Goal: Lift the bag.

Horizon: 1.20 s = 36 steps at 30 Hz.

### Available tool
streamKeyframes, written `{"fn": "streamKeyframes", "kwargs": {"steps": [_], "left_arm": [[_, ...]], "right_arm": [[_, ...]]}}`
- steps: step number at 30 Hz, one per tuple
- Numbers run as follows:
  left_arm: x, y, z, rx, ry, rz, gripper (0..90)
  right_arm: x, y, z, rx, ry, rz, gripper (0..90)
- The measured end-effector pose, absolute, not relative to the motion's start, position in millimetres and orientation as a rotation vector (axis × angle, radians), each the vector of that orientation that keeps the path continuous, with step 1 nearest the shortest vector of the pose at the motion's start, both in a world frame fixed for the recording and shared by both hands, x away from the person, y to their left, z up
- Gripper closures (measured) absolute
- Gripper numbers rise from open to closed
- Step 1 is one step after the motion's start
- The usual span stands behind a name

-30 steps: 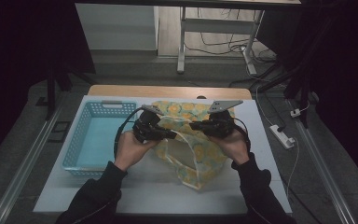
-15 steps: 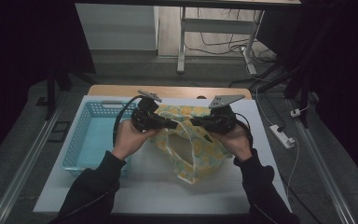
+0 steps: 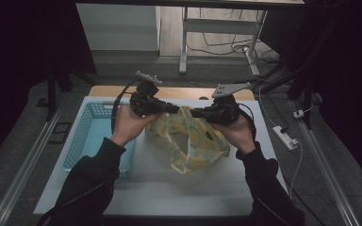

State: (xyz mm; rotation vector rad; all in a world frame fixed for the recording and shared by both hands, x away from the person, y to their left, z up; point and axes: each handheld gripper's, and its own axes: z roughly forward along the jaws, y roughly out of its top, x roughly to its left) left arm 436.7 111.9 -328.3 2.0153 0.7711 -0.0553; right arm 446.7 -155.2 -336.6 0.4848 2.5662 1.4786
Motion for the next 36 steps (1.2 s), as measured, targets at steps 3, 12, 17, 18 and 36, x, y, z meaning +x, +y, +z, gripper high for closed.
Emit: {"fn": "streamKeyframes", "kwargs": {"steps": [3,12,17,18,36], "left_arm": [[442.1,114.8,-320.5,1.982,0.763,-0.066,88.4],[450.1,118.3,-296.8,1.952,0.774,-0.022,88.4],[452.3,119.0,-281.7,1.923,0.771,0.001,88.4],[452.7,119.3,-278.3,1.922,0.773,0.010,88.4],[462.2,126.3,-231.5,1.877,0.800,0.119,88.4]], "right_arm": [[446.2,-153.6,-325.8,0.466,2.549,1.480,90.0],[449.4,-149.0,-298.3,0.439,2.516,1.454,90.0],[451.7,-146.2,-284.6,0.436,2.498,1.443,90.0],[452.2,-145.7,-281.5,0.437,2.495,1.451,90.0],[459.0,-143.2,-236.6,0.450,2.399,1.463,90.0]]}}
